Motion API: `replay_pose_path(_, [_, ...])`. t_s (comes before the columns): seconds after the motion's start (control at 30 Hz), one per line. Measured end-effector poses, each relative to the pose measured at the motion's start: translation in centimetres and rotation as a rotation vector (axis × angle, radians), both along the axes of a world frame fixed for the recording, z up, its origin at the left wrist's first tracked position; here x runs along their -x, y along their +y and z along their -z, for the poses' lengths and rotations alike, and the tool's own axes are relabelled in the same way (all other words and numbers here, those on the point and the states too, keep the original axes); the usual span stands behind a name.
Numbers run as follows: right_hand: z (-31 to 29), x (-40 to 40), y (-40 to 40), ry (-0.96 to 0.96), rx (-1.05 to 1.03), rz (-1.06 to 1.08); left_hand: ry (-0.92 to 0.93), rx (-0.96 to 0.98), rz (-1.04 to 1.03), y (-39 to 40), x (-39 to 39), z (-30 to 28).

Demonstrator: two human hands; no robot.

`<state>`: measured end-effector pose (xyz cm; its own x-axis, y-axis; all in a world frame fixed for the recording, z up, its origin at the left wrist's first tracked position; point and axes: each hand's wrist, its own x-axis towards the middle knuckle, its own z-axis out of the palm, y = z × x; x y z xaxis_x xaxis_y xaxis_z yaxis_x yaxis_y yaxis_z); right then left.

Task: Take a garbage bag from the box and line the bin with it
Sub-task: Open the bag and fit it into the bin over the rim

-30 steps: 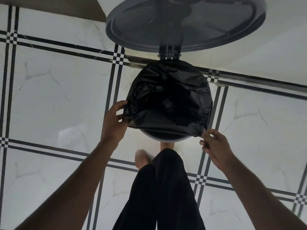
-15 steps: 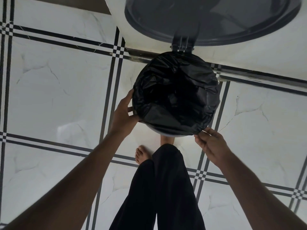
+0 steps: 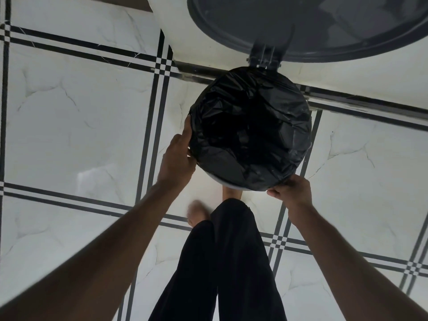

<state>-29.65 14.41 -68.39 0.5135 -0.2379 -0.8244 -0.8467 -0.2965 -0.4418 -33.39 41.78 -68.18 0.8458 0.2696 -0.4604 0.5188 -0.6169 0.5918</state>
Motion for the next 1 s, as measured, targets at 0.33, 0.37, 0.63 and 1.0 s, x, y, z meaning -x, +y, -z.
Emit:
replay_pose_path(0.33, [0.4, 0.9, -0.1, 0.088, -0.095, 0.136, 0.106, 0.125, -0.011, 0.9, -0.5, -0.5])
replay_pose_path(0.37, [0.3, 1.1, -0.3, 0.135, -0.192, 0.257, 0.132, 0.17, -0.053, 0.8, -0.5, -0.5])
replay_pose_path(0.63, [-0.2, 2.9, -1.3, 0.202, -0.556, 0.584, 0.177, 0.392, -0.114, 1.1, -0.8, -1.6])
replay_pose_path(1.0, [-0.4, 3.2, -0.8, 0.135, -0.352, 0.342, 0.12, 0.249, 0.138, 0.8, -1.1, -1.6])
